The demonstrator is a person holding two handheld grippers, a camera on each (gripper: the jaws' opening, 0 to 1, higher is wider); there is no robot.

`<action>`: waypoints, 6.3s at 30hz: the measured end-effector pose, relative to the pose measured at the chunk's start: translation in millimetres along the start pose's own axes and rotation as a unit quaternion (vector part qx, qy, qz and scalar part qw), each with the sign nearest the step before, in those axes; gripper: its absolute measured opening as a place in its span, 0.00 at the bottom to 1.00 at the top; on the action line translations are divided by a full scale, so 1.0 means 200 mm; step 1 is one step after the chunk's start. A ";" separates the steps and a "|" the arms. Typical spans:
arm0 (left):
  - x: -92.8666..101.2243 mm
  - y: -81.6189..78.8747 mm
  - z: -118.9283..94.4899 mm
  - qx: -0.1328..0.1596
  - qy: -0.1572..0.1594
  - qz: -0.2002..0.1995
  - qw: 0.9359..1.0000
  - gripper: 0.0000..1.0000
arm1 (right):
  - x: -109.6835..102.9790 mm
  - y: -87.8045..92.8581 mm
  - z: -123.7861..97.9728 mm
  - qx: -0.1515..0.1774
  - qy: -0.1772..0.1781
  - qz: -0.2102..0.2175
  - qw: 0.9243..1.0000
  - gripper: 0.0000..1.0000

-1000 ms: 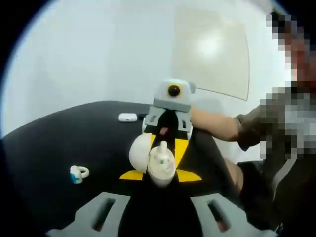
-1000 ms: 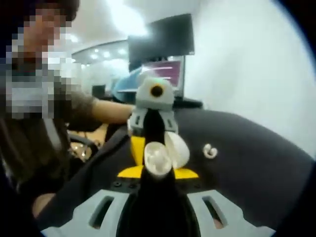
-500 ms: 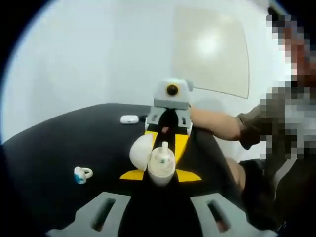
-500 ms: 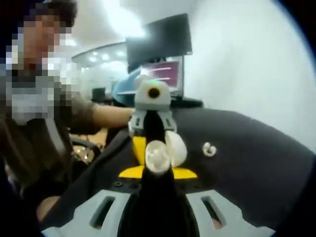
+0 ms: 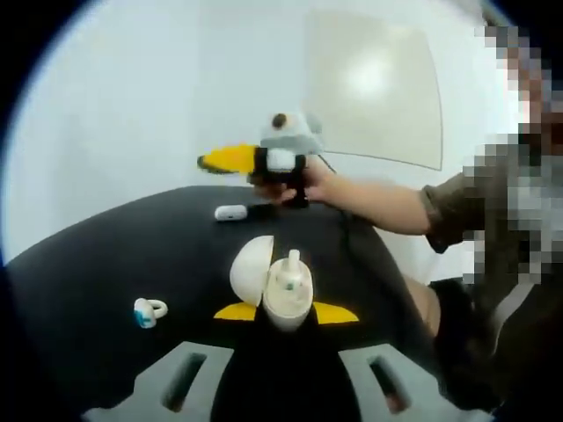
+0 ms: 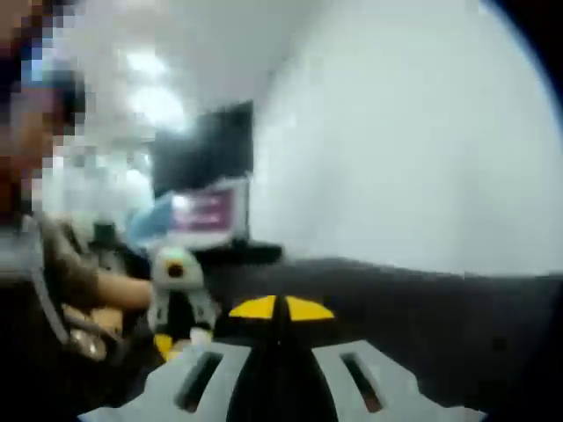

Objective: Pick up three earphones and place each one into its charging case using tactile feedback, ensure that each earphone is properly inserted and securely positioned inside the case.

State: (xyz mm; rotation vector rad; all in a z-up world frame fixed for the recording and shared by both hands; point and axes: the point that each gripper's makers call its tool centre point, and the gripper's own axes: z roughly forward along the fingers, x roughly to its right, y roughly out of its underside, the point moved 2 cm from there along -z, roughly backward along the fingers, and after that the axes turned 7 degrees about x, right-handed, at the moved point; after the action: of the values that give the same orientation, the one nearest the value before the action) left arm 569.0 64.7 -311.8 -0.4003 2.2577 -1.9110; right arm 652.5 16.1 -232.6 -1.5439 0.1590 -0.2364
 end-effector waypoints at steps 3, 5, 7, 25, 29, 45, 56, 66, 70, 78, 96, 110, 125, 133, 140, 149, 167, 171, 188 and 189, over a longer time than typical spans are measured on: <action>0.00 0.00 0.00 0.000 0.001 0.000 1.000 0.18 | -0.05 0.14 0.12 -0.097 -0.031 -0.070 0.992 0.10; 0.00 0.00 0.00 0.001 0.000 0.003 1.000 0.18 | -0.07 0.22 0.18 -0.135 -0.048 -0.105 0.984 0.10; 0.00 0.00 0.00 0.001 -0.001 0.004 1.000 0.18 | -0.10 0.31 0.23 -0.169 -0.074 -0.127 0.975 0.12; 0.01 0.00 0.03 0.002 0.005 0.014 1.000 0.18 | -0.05 0.41 0.33 -0.166 -0.065 0.043 0.983 0.27; 0.02 -0.01 0.03 0.002 0.005 0.016 1.000 0.18 | -0.04 0.42 0.34 -0.178 -0.053 0.023 0.982 0.17; 0.03 -0.01 0.02 0.003 0.011 0.014 1.000 0.18 | -0.20 0.38 0.39 -0.199 -0.175 -0.083 0.961 0.18; 0.03 0.00 0.02 0.003 0.010 0.015 1.000 0.18 | -0.11 0.12 0.05 -0.039 -0.117 0.032 0.992 0.24; 0.02 0.00 0.03 0.001 0.005 0.018 1.000 0.18 | -0.36 0.34 -0.14 -0.090 -0.193 0.052 0.976 0.33; 0.01 0.01 0.02 -0.004 -0.002 0.025 1.000 0.18 | -0.36 0.32 -0.10 -0.088 -0.185 0.041 0.978 0.27; 0.01 0.01 0.01 -0.005 -0.003 0.025 1.000 0.18 | -0.44 0.33 -0.05 -0.100 -0.196 0.047 0.974 0.24; -0.28 -0.28 -0.39 -0.033 -0.075 -0.026 0.996 0.21 | -0.39 0.33 -0.07 -0.066 -0.201 0.025 0.977 0.21; -0.36 -0.01 -0.18 -0.191 -0.053 -0.019 0.980 0.28 | -0.40 0.34 -0.08 -0.068 -0.200 0.013 0.977 0.21; -0.37 0.01 -0.30 -0.196 -0.160 -0.071 0.965 0.32 | -0.42 0.33 -0.08 -0.068 -0.200 0.006 0.977 0.21; -0.33 0.02 -0.35 -0.202 -0.152 -0.064 0.965 0.32 | -0.41 0.33 -0.08 -0.068 -0.199 0.005 0.978 0.21; -0.29 0.02 -0.34 -0.183 -0.142 -0.075 0.970 0.29 | -0.41 0.33 -0.08 -0.068 -0.199 0.005 0.978 0.21; -0.15 -0.05 -0.31 -0.148 -0.062 -0.099 0.982 0.19 | -0.41 0.33 -0.08 -0.068 -0.199 0.003 0.978 0.21; -0.43 0.01 -0.26 -0.283 -0.114 -0.162 0.939 0.10 | -0.41 0.34 -0.07 -0.067 -0.200 0.000 0.978 0.21; -0.44 0.00 -0.21 -0.317 -0.105 -0.153 0.930 0.10 | -0.40 0.34 -0.07 -0.068 -0.200 0.000 0.977 0.21; -0.38 0.01 -0.24 -0.337 -0.122 -0.094 0.929 0.01 | -0.41 0.34 -0.07 -0.068 -0.200 -0.004 0.978 0.21; -0.39 0.01 -0.25 -0.333 -0.127 -0.087 0.930 0.01 | -0.41 0.34 -0.07 -0.068 -0.200 -0.004 0.978 0.21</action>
State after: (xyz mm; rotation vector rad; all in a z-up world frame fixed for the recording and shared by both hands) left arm 629.0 135.0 -308.7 -0.8942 2.6878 -1.0006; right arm 572.8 23.2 -305.1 -1.6964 -0.1514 0.0827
